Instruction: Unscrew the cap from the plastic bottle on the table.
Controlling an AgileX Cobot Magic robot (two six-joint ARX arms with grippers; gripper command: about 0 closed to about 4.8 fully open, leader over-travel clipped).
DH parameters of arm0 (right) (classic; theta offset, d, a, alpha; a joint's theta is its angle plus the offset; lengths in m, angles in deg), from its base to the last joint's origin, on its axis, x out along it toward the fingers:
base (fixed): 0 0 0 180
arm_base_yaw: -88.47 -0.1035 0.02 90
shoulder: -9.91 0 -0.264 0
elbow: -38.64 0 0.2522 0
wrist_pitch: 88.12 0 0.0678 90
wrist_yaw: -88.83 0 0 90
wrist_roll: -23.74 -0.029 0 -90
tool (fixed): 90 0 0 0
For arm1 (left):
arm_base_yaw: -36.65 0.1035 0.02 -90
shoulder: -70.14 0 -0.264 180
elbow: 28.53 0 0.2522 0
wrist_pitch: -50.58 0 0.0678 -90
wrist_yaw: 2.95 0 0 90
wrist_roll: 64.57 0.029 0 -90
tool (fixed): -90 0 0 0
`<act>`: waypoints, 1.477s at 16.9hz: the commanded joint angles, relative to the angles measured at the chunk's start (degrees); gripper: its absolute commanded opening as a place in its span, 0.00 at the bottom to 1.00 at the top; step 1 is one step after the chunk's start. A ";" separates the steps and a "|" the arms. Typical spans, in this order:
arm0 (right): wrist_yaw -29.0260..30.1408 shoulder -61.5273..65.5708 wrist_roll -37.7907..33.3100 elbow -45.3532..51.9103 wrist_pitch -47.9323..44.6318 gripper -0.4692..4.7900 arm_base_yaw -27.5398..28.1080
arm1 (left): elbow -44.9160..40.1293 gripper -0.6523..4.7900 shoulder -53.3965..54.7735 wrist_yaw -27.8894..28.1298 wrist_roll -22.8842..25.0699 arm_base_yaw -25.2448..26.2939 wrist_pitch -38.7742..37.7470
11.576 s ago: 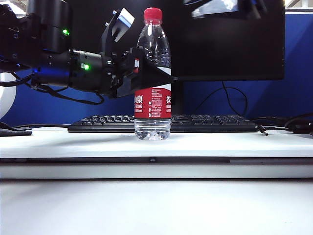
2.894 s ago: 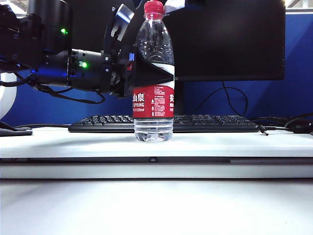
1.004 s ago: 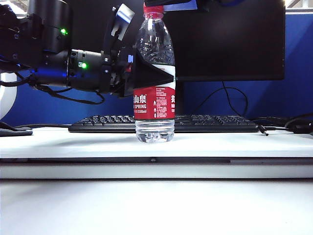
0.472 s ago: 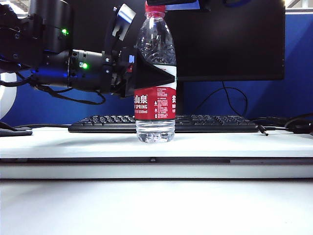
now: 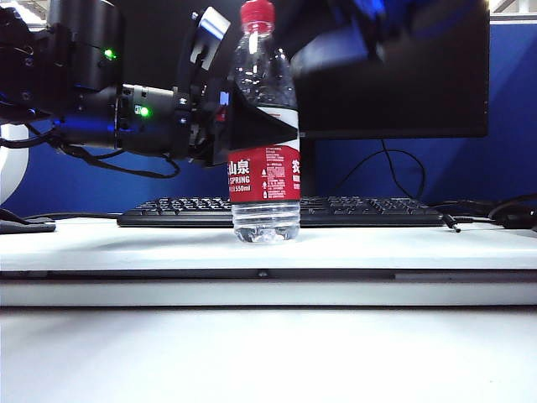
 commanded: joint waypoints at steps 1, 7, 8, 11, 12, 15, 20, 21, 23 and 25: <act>-3.69 -2.97 -1.57 0.15 -0.46 0.74 0.00 | 0.11 0.59 -0.07 -0.37 -0.17 -0.09 0.24; -16.92 -9.07 -12.87 0.20 -0.81 0.89 -1.99 | 0.13 0.59 -0.04 0.28 -0.15 -0.09 0.15; -23.12 -9.57 -13.46 0.20 -1.73 0.89 -4.70 | 0.13 0.59 -0.04 0.26 -0.17 -0.09 0.13; -47.50 -9.29 -13.81 0.20 -6.71 0.88 -15.85 | 0.13 0.59 -0.04 0.22 -0.17 -0.09 0.11; -60.92 -8.07 -14.80 0.20 -9.97 0.88 -22.12 | 0.13 0.59 -0.07 0.22 -0.17 -0.09 0.13; -65.66 -2.43 -14.84 0.17 -16.44 0.79 -27.15 | 0.13 0.59 -0.04 0.20 -0.17 -0.09 0.09; -65.02 2.71 -18.18 0.17 -19.87 0.79 -27.32 | 0.13 0.59 -0.04 0.20 0.68 -0.09 -1.07; -64.96 3.17 -18.18 0.17 -20.57 0.78 -27.12 | 0.13 0.59 -0.04 0.22 1.38 -0.09 -1.92; -63.91 4.02 -18.18 0.17 -20.94 0.67 -26.88 | 0.13 0.59 -0.04 0.20 3.21 -0.09 -3.58; -63.91 4.74 -18.18 0.15 -21.29 0.67 -26.86 | 0.13 0.59 -0.04 0.24 3.28 -0.09 -4.02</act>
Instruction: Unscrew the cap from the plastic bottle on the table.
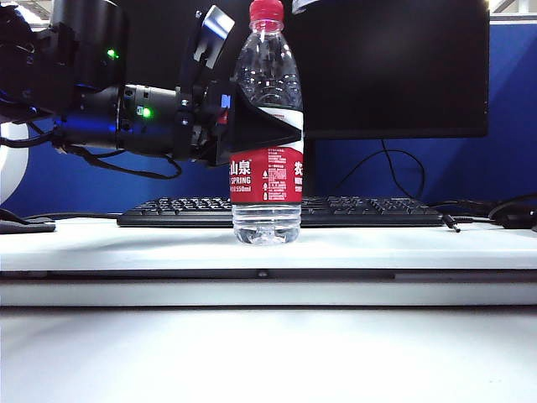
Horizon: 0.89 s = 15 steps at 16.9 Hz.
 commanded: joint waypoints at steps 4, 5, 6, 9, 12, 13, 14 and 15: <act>0.52 0.87 -0.20 -0.33 -1.53 0.67 0.28 | 0.07 0.56 0.13 0.22 0.70 -0.02 -2.60; 0.61 0.87 -0.20 -0.33 -1.57 0.66 0.28 | 0.07 0.56 0.13 0.22 0.81 -0.02 -2.75; 1.36 0.87 -0.20 -0.33 -1.57 0.60 0.31 | 0.07 0.55 0.13 0.22 0.81 -0.02 -2.78; 1.53 0.87 -0.20 -0.33 -1.55 0.54 0.31 | 0.07 0.56 0.13 0.22 0.81 -0.02 -2.80; 1.53 0.87 -0.20 -0.33 -1.33 0.49 0.55 | 0.07 0.56 0.13 0.20 0.81 -0.02 -3.13; 1.53 0.87 -0.20 -0.33 -1.31 0.47 0.55 | 0.07 0.56 0.13 0.20 0.79 -0.02 -3.19; 1.53 0.87 -0.20 -0.33 -1.31 0.47 0.55 | 0.07 0.56 0.13 0.20 0.81 -0.02 -3.17; 1.53 0.87 -0.20 -0.33 -1.16 0.46 0.55 | 0.07 0.56 0.13 0.20 0.81 -0.02 -3.17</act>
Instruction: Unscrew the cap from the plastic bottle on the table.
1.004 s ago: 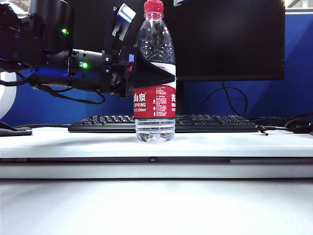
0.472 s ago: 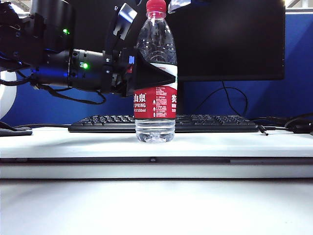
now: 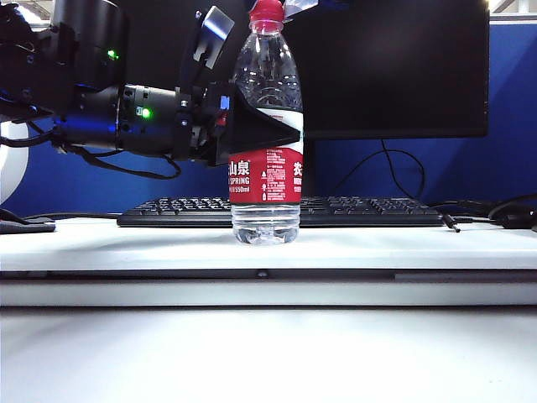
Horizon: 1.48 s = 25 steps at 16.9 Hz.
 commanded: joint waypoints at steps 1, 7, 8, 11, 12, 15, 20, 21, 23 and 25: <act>0.22 -0.09 -0.15 -0.35 -0.28 0.40 -0.11 | -0.07 0.56 0.15 0.26 0.20 -0.02 -2.54; 0.24 -0.13 -0.09 -0.33 0.72 0.31 -0.02 | -0.07 0.56 0.15 0.26 0.20 -0.02 -2.54; 0.35 -0.15 0.11 -0.33 0.81 0.31 -0.02 | -0.07 0.56 0.15 0.26 0.20 -0.02 -2.54; 6.69 -0.28 1.22 -0.33 2.34 0.31 1.33 | -0.07 0.56 0.15 0.26 0.20 -0.02 -2.54; 10.36 -0.33 1.62 -0.33 3.02 0.31 2.51 | -0.07 0.56 0.15 0.26 0.20 -0.02 -2.54; 18.38 -1.60 2.01 -0.33 6.58 0.31 5.99 | -0.07 0.56 0.15 0.04 0.22 -0.02 -2.58; 37.77 -3.89 1.97 -0.31 11.85 0.31 13.97 | -0.07 0.56 0.15 0.04 0.26 -0.02 -2.56; 42.03 -3.89 1.97 -0.31 12.15 0.31 15.23 | -0.07 0.56 0.15 0.04 0.24 -0.02 -2.56; 51.15 -3.89 1.97 -0.31 12.81 0.31 18.43 | -0.07 0.56 0.15 0.00 0.24 -0.02 -2.56; 59.63 -3.87 1.99 -0.31 12.90 0.31 21.68 | -0.07 0.56 0.15 0.00 0.24 -0.02 -2.56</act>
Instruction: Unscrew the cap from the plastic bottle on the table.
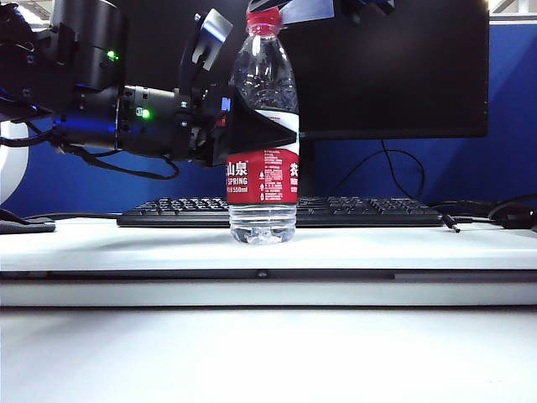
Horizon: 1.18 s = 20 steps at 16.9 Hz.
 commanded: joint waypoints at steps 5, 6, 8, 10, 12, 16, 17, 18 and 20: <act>21.27 0.59 2.60 0.31 5.01 0.31 6.58 | -0.22 0.56 0.17 -0.87 0.24 -0.17 -2.10; 21.22 0.63 3.63 0.31 5.01 0.31 6.60 | -0.22 0.56 0.17 -0.87 0.24 -0.17 -2.12; 21.99 1.57 4.70 0.28 4.98 0.30 6.64 | -0.22 0.56 0.17 -0.87 0.24 -0.17 -2.10; 26.97 3.32 4.66 0.26 4.98 0.29 8.35 | -0.22 0.56 0.17 -0.87 0.24 -0.17 -2.16; 28.44 3.96 4.48 0.24 4.94 0.29 9.35 | -0.22 0.55 0.17 -0.85 0.26 -0.17 -2.12; 37.88 4.09 3.65 0.20 4.63 0.29 13.11 | -0.22 0.55 0.17 -0.85 0.46 -0.17 -2.12; 37.88 4.09 3.67 0.20 4.55 0.29 13.11 | -0.22 0.55 0.17 -0.85 0.55 -0.17 -2.10; 37.88 4.09 3.67 0.20 4.57 0.29 13.11 | -0.22 0.56 0.17 -0.85 1.31 -0.17 -2.14; 37.66 4.09 3.67 0.20 4.55 0.29 13.11 | -0.22 0.56 0.17 -0.85 1.31 -0.17 -2.12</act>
